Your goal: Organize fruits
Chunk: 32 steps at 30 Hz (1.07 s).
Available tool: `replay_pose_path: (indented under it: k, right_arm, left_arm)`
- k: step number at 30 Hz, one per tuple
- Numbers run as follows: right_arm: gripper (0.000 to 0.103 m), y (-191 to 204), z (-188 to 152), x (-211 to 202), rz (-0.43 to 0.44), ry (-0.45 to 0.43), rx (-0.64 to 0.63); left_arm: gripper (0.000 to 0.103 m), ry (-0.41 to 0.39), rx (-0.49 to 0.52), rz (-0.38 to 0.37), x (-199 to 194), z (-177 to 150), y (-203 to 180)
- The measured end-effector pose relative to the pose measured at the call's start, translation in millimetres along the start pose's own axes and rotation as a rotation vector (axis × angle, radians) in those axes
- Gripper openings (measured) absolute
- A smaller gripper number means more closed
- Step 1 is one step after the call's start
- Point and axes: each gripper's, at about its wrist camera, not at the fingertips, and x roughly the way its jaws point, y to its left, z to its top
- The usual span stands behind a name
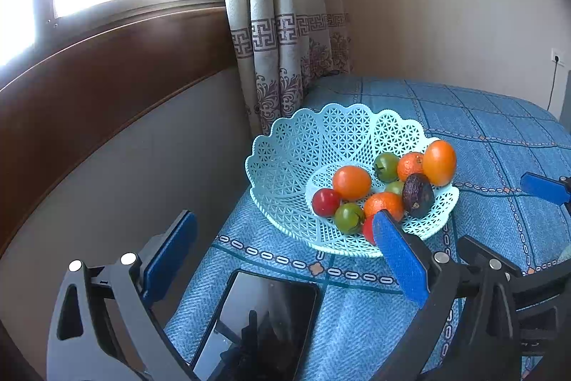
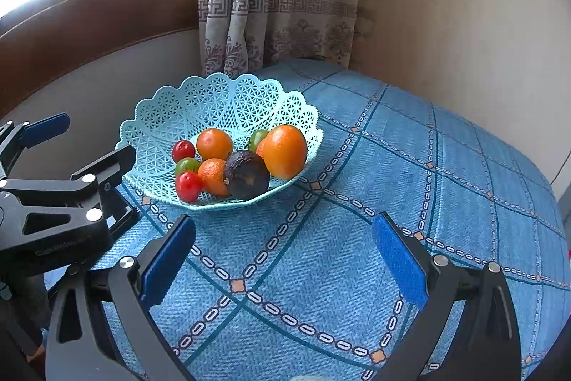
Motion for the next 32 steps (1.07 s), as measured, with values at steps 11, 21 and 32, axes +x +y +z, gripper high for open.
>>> replay_pose_path:
  k: [11, 21, 32]
  right_arm:
    - [0.098, 5, 0, -1, -0.004, -0.013, -0.027]
    - [0.098, 7, -1, -3, -0.011, -0.033, -0.04]
    - [0.098, -9, -7, 0, -0.035, 0.019, 0.005]
  left_arm:
    - [0.1, 0.001, 0.001, -0.001, 1, 0, -1]
    - [0.1, 0.001, 0.001, -0.001, 1, 0, 0]
    - [0.1, 0.005, 0.01, -0.011, -3, -1, -7]
